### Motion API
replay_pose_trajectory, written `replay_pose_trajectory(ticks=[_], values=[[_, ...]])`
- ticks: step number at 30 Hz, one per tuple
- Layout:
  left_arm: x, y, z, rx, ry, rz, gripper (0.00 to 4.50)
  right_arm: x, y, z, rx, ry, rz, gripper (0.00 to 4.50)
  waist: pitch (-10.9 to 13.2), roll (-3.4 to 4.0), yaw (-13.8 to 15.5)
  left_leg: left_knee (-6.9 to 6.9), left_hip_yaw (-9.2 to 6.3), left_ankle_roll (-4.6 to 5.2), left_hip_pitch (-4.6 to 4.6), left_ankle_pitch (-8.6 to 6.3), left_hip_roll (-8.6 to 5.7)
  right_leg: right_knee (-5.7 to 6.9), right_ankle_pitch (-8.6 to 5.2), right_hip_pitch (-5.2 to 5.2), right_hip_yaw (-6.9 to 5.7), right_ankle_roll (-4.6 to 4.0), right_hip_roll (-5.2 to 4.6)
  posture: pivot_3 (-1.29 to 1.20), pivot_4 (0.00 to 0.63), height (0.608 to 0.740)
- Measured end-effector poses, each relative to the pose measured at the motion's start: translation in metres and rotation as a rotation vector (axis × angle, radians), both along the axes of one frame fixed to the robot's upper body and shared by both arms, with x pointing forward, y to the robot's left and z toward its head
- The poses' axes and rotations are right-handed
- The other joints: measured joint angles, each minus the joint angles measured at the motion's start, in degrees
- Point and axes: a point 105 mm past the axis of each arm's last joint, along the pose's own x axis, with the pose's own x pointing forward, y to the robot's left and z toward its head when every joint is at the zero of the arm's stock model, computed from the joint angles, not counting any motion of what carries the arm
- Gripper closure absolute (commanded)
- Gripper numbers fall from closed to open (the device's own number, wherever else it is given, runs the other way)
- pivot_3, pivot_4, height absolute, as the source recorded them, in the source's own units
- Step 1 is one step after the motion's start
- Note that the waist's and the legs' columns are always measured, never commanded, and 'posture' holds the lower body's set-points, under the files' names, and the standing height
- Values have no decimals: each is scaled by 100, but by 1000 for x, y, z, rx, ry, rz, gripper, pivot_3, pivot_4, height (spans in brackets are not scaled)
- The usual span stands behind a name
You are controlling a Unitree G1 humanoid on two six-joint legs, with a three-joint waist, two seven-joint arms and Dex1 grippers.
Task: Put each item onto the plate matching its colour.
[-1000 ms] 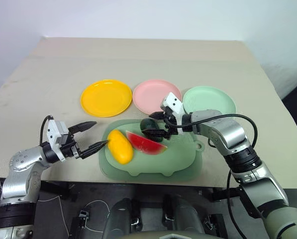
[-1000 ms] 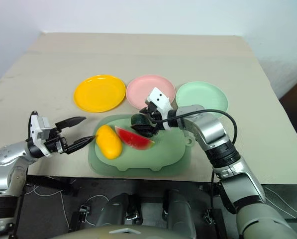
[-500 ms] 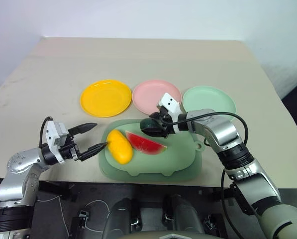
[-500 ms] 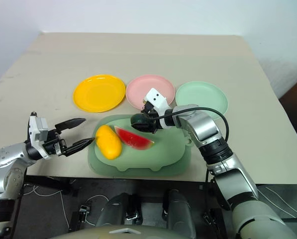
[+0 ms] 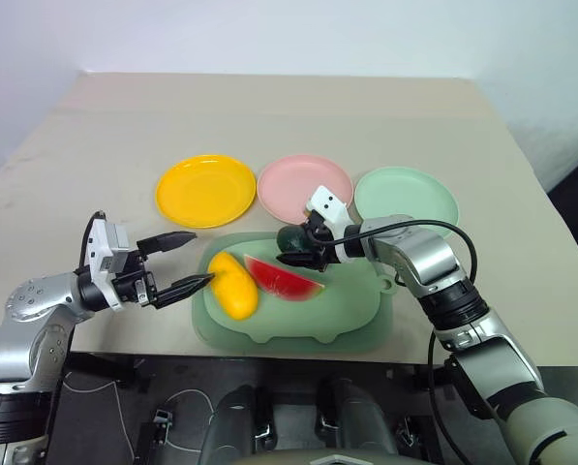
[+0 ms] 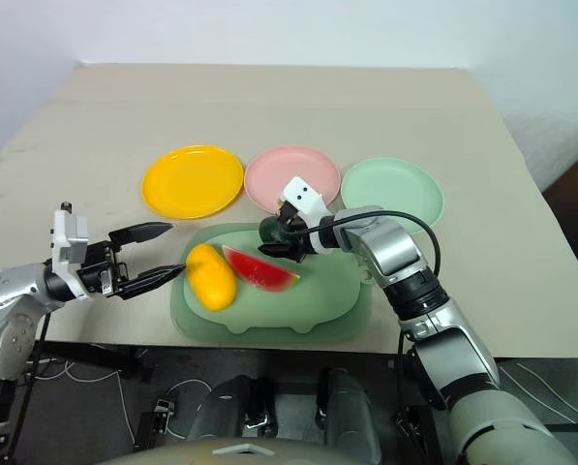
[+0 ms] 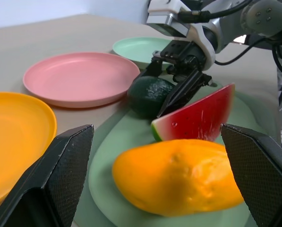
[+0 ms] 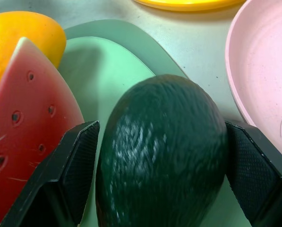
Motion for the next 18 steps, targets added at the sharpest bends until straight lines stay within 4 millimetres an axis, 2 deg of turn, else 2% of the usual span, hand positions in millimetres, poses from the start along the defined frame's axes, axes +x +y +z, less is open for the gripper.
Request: replay_pose_trajectory(ticks=[2, 3, 11, 14, 18], values=[[1, -1, -1, -1, 10, 2, 0, 0, 0, 0, -2, -2, -2, 1330, 0, 0, 0, 0, 0, 0, 0, 0, 0, 0, 0, -1, 0, 0, 0, 0, 150, 696], [1, -1, -1, -1, 11, 4, 0, 0, 0, 0, -3, -3, -2, 1379, 0, 0, 0, 0, 0, 0, 0, 0, 0, 0, 0, -1, 1, -1, 0, 0, 150, 696], [1, -2, -1, 2, 7, 7, 0, 2, -3, 5, 13, -16, -11, 1379, 0, 0, 3, 0, 1, -1, -1, 0, 0, 0, -1, -3, 1, -1, -1, 0, 150, 696], [1, -2, -1, 4, 6, 7, 0, 2, -8, 26, 73, -65, -20, 1379, 1, 1, 7, 0, 1, -1, -6, 0, 0, 0, 0, -7, 2, 0, -1, 0, 150, 696], [1, -2, -1, 4, 5, 2, 0, 9, -31, 73, 171, -169, -97, 1379, 1, 1, 13, 0, 1, -1, -7, 0, 0, 0, -1, -8, 3, -2, -1, 0, 150, 696]])
